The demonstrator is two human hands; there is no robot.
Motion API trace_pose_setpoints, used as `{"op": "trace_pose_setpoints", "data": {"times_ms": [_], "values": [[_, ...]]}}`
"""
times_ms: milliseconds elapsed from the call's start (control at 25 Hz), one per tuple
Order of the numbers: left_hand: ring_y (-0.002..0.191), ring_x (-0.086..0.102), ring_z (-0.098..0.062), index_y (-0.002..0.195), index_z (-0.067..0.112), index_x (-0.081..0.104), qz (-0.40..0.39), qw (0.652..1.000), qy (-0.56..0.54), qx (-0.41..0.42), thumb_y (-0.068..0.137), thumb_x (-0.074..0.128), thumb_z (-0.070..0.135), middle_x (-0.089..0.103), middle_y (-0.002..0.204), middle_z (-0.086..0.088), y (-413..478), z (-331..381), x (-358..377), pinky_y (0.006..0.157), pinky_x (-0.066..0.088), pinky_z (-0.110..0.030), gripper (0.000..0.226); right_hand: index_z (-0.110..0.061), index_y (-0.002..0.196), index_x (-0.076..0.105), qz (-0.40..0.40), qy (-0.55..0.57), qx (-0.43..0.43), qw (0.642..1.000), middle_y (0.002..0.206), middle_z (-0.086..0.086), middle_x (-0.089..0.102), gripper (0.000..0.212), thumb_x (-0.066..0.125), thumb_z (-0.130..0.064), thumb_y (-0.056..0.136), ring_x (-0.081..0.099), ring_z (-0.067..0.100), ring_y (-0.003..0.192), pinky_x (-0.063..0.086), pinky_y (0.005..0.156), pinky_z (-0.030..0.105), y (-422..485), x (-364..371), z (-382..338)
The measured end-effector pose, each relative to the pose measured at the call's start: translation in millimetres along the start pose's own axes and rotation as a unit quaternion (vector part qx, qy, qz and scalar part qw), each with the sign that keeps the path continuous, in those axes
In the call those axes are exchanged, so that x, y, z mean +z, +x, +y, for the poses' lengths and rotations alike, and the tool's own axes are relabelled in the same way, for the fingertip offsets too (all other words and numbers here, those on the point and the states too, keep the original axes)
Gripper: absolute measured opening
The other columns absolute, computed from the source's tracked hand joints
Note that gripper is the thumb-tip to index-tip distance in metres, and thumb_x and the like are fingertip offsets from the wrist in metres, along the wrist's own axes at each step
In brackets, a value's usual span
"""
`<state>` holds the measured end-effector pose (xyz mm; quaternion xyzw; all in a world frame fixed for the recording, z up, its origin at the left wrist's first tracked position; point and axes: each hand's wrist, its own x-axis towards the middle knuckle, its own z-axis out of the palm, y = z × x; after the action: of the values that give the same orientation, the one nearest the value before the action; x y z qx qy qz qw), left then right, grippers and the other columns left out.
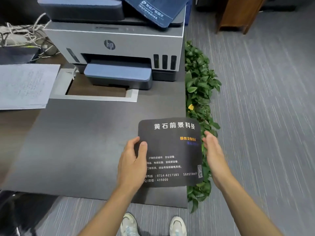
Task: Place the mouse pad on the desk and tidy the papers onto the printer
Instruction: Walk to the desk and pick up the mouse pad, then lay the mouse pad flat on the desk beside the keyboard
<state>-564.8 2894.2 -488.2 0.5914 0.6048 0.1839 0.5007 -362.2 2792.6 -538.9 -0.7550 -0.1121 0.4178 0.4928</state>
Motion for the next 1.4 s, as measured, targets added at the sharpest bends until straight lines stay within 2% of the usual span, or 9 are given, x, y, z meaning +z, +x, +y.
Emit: {"op": "trace_pose_setpoints", "data": {"times_ms": [120,200,360,480,600,800,1000,1200,1400], "values": [[0.121,0.059,-0.011,0.131,0.028,0.053,0.002,1.0,-0.003,-0.022,0.088,0.052,0.051,0.063,0.126,0.011,2,9,0,0.106,0.046,-0.041,0.049,-0.031,0.151,0.034,-0.003,-0.012,0.084,0.996,0.146,-0.007,0.05,0.075,0.033,-0.072,0.088,0.049,0.018,0.134,0.034,0.116,0.047,19,3,13],[0.119,0.059,-0.009,0.129,0.025,0.054,0.015,0.998,-0.04,-0.048,0.092,0.06,0.037,0.062,0.119,0.015,1,16,0,0.104,0.046,-0.036,0.039,-0.024,0.15,0.037,0.013,0.006,0.107,0.994,0.136,-0.004,0.056,0.073,0.043,-0.065,0.09,0.055,0.018,0.124,0.041,0.111,0.047,22,2,16],[0.108,0.065,-0.012,0.122,0.017,0.06,0.052,0.982,-0.151,-0.104,0.084,0.074,0.013,0.067,0.116,0.006,12,12,1,0.094,0.05,-0.03,0.041,-0.005,0.123,0.062,0.074,0.027,0.092,0.993,0.101,0.004,0.072,0.029,0.056,-0.022,0.1,0.066,0.016,0.088,0.052,0.075,0.029,18,-8,7],[0.092,0.07,-0.021,0.095,0.024,0.069,0.034,0.988,-0.105,-0.106,0.084,0.071,0.002,0.073,0.092,0.004,20,6,3,0.087,0.057,-0.037,0.025,-0.004,0.11,0.067,0.128,0.039,0.074,0.988,0.093,0.009,0.073,0.018,0.062,-0.014,0.097,0.068,0.021,0.078,0.056,0.08,0.04,12,-22,-5],[0.081,0.074,-0.024,0.079,0.025,0.072,0.023,0.999,-0.008,-0.041,0.087,0.066,0.006,0.077,0.078,0.004,15,3,4,0.084,0.059,-0.045,0.021,-0.012,0.086,0.066,0.113,0.006,0.039,0.993,0.086,0.012,0.076,0.013,0.061,-0.015,0.097,0.071,0.015,0.063,0.056,0.067,0.036,-1,-31,-16],[0.077,0.072,-0.024,0.083,0.022,0.072,0.066,0.997,-0.009,0.033,0.089,0.064,0.006,0.076,0.078,0.001,-6,30,-43,0.077,0.059,-0.04,0.019,-0.017,0.086,0.067,0.132,-0.15,-0.136,0.97,0.075,0.0,0.07,0.006,0.066,-0.018,0.093,0.068,0.019,0.077,0.054,0.081,0.041,-35,-14,-69],[0.075,0.071,-0.017,0.08,0.03,0.07,0.148,0.986,-0.044,0.063,0.089,0.065,0.004,0.075,0.081,0.004,-24,67,-160,0.073,0.057,-0.028,0.028,-0.016,0.087,0.065,0.07,-0.096,-0.227,0.967,0.072,-0.009,0.065,0.007,0.067,-0.012,0.092,0.061,-0.012,0.059,0.047,0.062,0.009,-84,58,-149],[0.079,0.073,-0.025,0.086,0.024,0.072,0.22,0.97,-0.027,0.096,0.086,0.067,0.005,0.076,0.081,0.002,-11,70,-280,0.081,0.059,-0.042,0.02,-0.021,0.084,0.068,0.026,-0.063,-0.255,0.964,0.08,-0.008,0.073,0.01,0.066,-0.015,0.092,0.065,-0.01,0.064,0.05,0.066,0.013,-125,159,-200],[0.079,0.073,-0.025,0.08,0.03,0.07,0.216,0.969,-0.021,0.114,0.084,0.069,0.008,0.077,0.079,0.002,32,33,-378,0.083,0.058,-0.045,0.022,-0.013,0.094,0.07,0.039,-0.04,-0.241,0.969,0.089,0.006,0.075,0.005,0.067,-0.015,0.091,0.071,0.017,0.078,0.057,0.084,0.04,-154,267,-210]]}}
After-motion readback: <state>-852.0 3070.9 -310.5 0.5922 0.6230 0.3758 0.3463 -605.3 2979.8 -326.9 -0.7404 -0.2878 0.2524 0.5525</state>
